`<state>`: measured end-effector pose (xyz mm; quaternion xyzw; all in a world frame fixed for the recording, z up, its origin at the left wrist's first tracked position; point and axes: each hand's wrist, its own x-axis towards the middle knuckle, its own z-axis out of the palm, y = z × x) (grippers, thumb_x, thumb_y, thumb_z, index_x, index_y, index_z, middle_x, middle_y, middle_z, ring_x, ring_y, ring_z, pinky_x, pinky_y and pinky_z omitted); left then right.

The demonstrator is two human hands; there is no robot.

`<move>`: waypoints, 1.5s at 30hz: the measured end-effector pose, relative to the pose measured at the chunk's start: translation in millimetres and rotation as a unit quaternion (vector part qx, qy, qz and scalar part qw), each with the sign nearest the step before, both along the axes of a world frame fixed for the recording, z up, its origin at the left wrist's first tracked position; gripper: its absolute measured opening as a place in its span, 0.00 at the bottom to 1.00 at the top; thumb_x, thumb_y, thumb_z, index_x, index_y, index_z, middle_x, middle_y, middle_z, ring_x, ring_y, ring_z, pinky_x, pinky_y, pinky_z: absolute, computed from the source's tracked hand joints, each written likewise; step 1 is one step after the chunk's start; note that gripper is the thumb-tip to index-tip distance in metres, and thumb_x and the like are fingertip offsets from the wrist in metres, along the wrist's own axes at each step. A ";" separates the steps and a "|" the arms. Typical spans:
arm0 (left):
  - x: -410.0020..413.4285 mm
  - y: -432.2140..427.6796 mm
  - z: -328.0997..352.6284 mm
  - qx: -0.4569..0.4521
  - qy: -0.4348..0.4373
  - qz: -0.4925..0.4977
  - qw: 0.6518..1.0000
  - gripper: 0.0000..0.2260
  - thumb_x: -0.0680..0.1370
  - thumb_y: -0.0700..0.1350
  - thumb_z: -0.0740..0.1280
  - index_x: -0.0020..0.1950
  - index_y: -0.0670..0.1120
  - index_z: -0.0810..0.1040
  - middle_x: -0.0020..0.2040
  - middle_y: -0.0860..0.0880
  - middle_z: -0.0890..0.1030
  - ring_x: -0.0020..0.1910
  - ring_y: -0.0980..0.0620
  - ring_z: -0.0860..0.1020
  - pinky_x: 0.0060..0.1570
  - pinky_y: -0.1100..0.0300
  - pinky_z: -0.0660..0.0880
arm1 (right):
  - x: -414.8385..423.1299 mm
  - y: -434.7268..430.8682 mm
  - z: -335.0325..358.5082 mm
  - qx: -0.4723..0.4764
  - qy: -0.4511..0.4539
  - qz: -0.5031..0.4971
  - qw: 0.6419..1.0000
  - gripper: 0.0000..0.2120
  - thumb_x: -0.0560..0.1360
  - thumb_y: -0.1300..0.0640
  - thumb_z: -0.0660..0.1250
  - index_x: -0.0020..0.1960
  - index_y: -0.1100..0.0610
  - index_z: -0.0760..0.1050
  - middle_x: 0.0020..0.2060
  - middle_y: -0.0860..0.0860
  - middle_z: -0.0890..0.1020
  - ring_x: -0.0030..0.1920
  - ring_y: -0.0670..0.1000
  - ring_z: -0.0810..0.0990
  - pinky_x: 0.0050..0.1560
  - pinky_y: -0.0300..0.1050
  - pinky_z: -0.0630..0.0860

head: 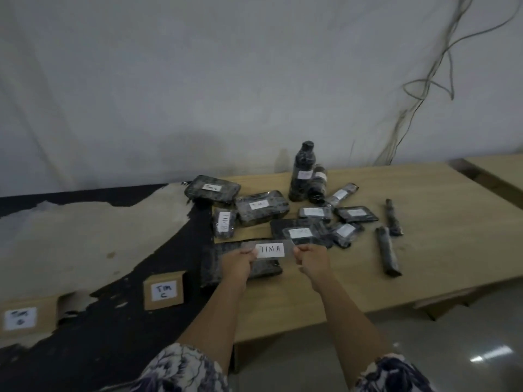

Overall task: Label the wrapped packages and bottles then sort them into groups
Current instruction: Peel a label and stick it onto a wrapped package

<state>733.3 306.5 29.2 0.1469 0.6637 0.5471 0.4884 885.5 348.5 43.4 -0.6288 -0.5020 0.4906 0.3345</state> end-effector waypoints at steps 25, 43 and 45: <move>233.8 146.9 -36.1 -0.152 -0.034 0.008 0.988 0.09 0.70 0.39 0.72 0.47 0.36 0.81 0.45 0.40 0.83 0.37 0.47 0.77 0.35 0.58 0.73 | 177.6 138.4 -34.0 -0.188 -0.240 -0.132 0.943 0.21 0.78 0.54 0.58 0.67 0.63 0.67 0.65 0.62 0.68 0.62 0.60 0.71 0.62 0.50 0.71; 251.6 119.6 -26.8 -0.138 -0.071 0.170 0.973 0.05 0.73 0.36 0.67 0.44 0.35 0.79 0.47 0.38 0.79 0.35 0.47 0.75 0.28 0.59 0.69 | 188.1 162.5 -28.0 0.012 -0.269 0.042 0.962 0.16 0.78 0.60 0.55 0.56 0.65 0.77 0.63 0.58 0.71 0.65 0.59 0.66 0.64 0.48 0.62; 263.4 119.1 -32.4 -0.129 -0.040 0.137 0.981 0.11 0.76 0.38 0.64 0.54 0.34 0.78 0.52 0.36 0.79 0.45 0.42 0.77 0.36 0.58 0.72 | 194.6 171.1 -31.8 0.018 -0.285 0.077 0.955 0.14 0.77 0.61 0.54 0.50 0.62 0.78 0.60 0.57 0.75 0.63 0.57 0.68 0.65 0.49 0.63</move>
